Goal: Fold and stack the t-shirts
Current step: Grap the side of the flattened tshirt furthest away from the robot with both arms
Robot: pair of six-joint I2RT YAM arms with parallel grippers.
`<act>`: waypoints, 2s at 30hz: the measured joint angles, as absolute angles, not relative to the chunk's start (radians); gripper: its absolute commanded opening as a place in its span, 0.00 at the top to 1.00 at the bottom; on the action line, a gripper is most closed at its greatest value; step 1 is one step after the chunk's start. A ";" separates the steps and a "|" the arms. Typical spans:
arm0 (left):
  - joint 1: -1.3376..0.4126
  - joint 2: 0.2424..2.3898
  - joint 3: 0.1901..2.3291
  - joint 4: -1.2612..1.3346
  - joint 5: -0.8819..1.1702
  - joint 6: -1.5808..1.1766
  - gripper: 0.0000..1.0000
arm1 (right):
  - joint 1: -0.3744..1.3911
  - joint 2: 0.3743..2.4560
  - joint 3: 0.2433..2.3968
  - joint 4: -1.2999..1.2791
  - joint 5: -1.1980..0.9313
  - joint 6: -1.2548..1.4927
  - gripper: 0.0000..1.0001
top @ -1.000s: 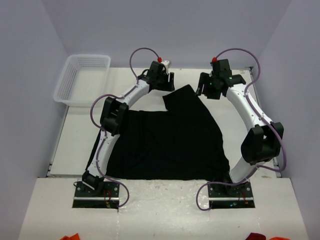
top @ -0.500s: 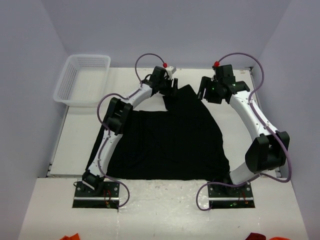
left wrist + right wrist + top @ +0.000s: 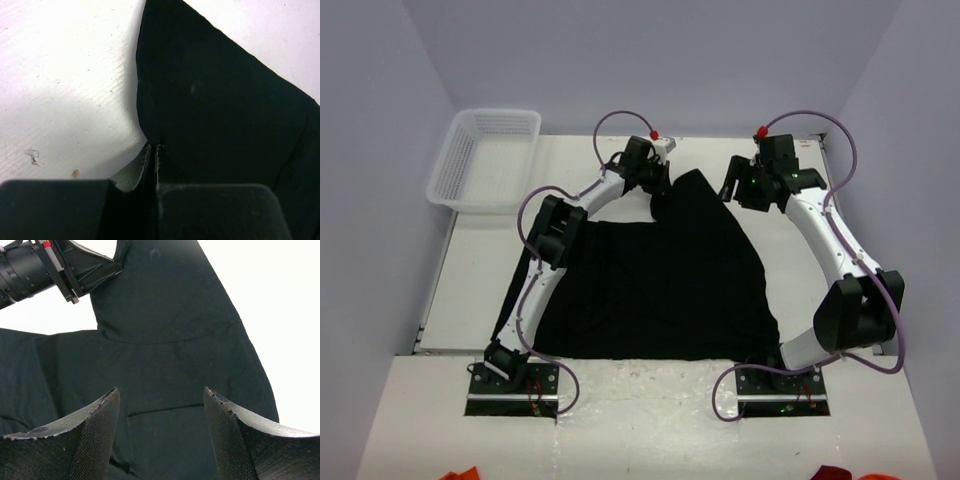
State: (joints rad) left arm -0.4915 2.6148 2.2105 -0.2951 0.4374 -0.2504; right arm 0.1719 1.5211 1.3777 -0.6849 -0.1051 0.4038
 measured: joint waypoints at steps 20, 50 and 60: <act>-0.556 2.288 1.929 -0.193 0.545 -0.183 1.00 | 0.171 1.765 1.434 -0.666 -0.128 0.449 0.32; -0.642 2.000 1.417 -0.067 0.542 -0.210 1.00 | 0.046 2.041 1.720 -0.793 -0.353 0.381 0.46; -0.702 1.982 1.303 -0.007 0.533 -0.250 0.73 | 0.059 2.018 1.628 -0.775 -0.422 0.381 0.44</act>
State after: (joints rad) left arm -0.7025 1.9816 1.3029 -0.0074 0.5327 -0.2501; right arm 0.0589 2.0182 1.6276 -0.7753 -0.4217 0.3809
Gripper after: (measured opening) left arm 0.184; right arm 0.553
